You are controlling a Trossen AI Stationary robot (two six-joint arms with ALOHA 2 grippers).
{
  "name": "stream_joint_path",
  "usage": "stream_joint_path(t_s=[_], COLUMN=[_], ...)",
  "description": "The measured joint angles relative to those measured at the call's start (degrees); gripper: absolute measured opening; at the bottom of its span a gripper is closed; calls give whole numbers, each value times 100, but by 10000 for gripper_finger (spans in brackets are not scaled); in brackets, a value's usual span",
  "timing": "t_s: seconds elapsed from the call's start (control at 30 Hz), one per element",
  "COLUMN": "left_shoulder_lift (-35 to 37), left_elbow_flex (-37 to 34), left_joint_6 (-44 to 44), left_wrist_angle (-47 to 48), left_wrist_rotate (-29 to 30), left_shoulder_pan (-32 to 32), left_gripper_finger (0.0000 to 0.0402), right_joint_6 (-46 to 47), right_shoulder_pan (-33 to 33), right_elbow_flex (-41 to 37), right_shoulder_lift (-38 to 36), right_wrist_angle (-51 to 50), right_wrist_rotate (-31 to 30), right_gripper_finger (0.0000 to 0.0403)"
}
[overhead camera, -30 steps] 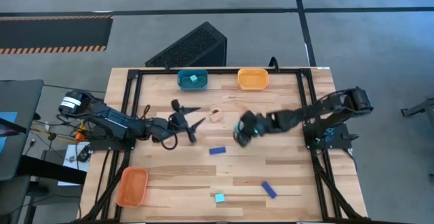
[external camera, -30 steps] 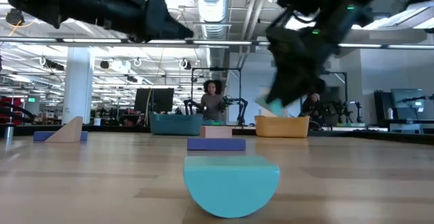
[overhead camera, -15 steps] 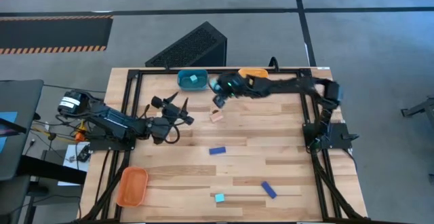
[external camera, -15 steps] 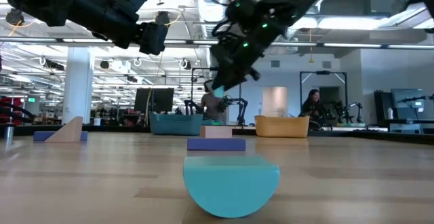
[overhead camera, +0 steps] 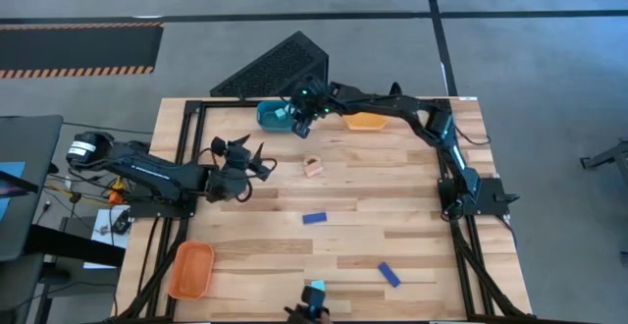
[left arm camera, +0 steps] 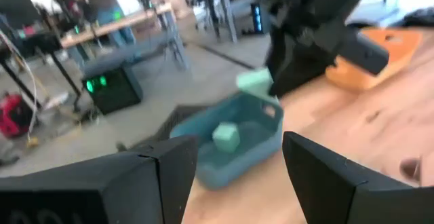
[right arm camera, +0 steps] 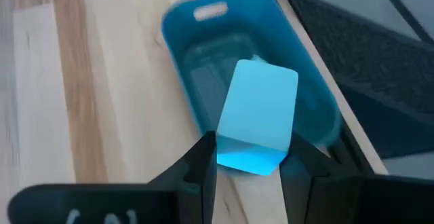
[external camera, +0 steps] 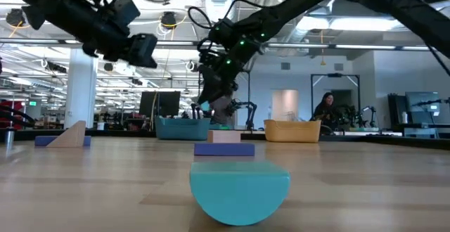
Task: Sort & place blocks by color
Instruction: Put the middle right light blue block into the dark blue bin, then put the light blue block into the dark blue bin
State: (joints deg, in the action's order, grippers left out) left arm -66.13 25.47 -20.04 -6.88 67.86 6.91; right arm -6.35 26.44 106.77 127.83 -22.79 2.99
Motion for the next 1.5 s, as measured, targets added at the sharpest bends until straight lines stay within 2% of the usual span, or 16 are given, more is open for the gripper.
stream_joint_path(t_s=[0.1, 0.3, 0.4, 0.63, 0.77, 0.9, 1.0, 1.2, 1.27, 1.37, 1.5], left_shoulder_lift=[11, 11, 11, 11, 11, 9, 4, -131, -236, -490, -944], left_elbow_flex=[-2, -2, -2, -2, -12, -24, -26, -26, -26, -28, -28], left_joint_6=[-595, -1367, -1640, -1710, -1674, -1844, -2180, -2680, -2814, -2913, -2791], left_wrist_angle=[555, 1305, 1522, 1568, 1564, 1698, 1779, 1741, 1742, 1553, 990], left_wrist_rotate=[-163, -233, -324, -309, -140, -144, -144, -128, -133, -132, -131], left_shoulder_pan=[-34, -23, -4, 200, 383, 598, 811, 1302, 1449, 1626, 1758], left_gripper_finger=[208, 208, 208, 208, 208, 208, 208, 208, 208, 208, 208], right_joint_6=[-32, -36, -35, -306, -641, -777, -680, 378, 756, 1216, 1494], right_shoulder_pan=[19, 77, 102, 66, -228, -558, -665, -922, -1187, -1735, -2527], right_elbow_flex=[252, 408, 408, 407, 46, -711, -1529, -4040, -4966, -6002, -6630], right_shoulder_lift=[172, 274, 273, 257, 4, -543, -1253, -3073, -3612, -4140, -4420], right_wrist_angle=[-87, -92, -74, -319, -448, -292, 141, 1974, 2657, 3348, 3628], right_wrist_rotate=[23, 15, 17, 0, -29, -5, -33, -61, -124, -573, -946], right_gripper_finger=[144, 226, 251, 258, 259, 259, 259, 259, 259, 259, 260])
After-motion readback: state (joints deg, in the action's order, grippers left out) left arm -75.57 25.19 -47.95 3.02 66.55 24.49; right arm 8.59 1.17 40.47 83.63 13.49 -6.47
